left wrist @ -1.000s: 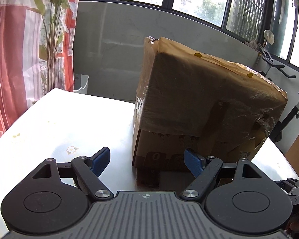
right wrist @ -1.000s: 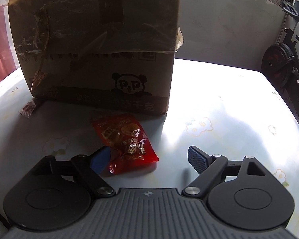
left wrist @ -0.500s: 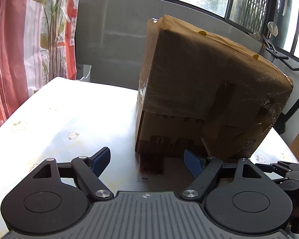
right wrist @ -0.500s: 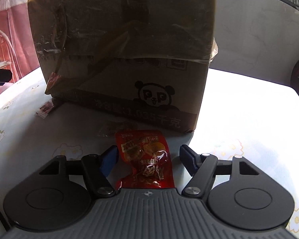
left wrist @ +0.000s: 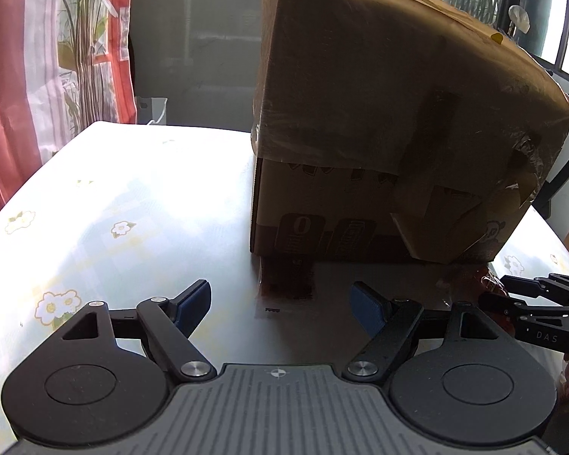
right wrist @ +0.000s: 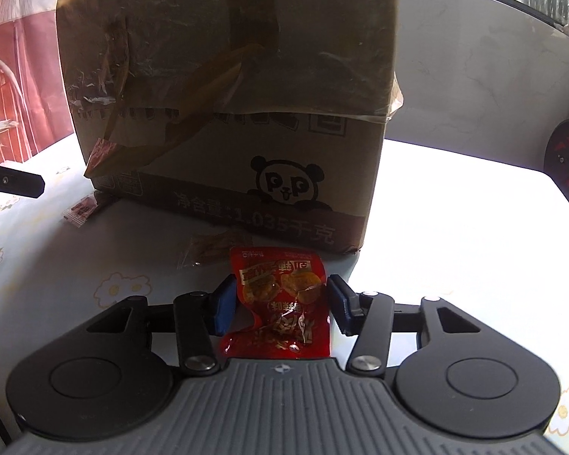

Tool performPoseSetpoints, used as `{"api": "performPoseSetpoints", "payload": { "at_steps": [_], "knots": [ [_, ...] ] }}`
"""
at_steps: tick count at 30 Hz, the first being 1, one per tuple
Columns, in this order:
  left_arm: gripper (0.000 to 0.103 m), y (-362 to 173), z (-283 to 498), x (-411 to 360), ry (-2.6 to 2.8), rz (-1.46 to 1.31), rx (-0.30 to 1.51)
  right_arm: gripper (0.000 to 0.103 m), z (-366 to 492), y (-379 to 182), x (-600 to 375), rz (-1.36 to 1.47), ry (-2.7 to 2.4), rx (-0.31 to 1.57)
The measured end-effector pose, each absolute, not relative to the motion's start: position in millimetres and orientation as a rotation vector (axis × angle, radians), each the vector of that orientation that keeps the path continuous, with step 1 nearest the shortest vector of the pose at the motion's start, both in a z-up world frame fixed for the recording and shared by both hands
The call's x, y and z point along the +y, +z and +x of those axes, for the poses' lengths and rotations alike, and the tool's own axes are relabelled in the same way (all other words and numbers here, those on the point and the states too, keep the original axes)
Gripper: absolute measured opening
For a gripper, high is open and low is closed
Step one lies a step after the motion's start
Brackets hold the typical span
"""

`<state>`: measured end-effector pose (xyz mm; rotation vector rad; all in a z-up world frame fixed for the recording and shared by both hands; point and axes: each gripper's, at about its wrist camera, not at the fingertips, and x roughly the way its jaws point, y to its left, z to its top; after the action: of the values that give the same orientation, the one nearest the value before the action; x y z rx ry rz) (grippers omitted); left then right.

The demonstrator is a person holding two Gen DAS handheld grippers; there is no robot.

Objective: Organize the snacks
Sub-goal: 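Grasp the clear meat packet with the left tool while the right tool holds the red packet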

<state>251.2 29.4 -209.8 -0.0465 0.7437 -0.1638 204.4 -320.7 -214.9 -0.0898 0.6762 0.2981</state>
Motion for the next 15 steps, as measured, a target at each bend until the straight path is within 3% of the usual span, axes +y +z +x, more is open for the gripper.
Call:
{"api": "performPoseSetpoints", "payload": {
  "at_steps": [10,15],
  "knots": [
    [0.077,-236.2,290.4,6.9,-0.158,0.047,0.793,0.049,203.3,-214.5,-322.3,-0.082,0.317,0.665],
    [0.068,-244.0,302.9,-2.2,-0.118,0.079,0.788,0.049,205.7,-217.3,-321.0,-0.085,0.321,0.665]
  ]
}}
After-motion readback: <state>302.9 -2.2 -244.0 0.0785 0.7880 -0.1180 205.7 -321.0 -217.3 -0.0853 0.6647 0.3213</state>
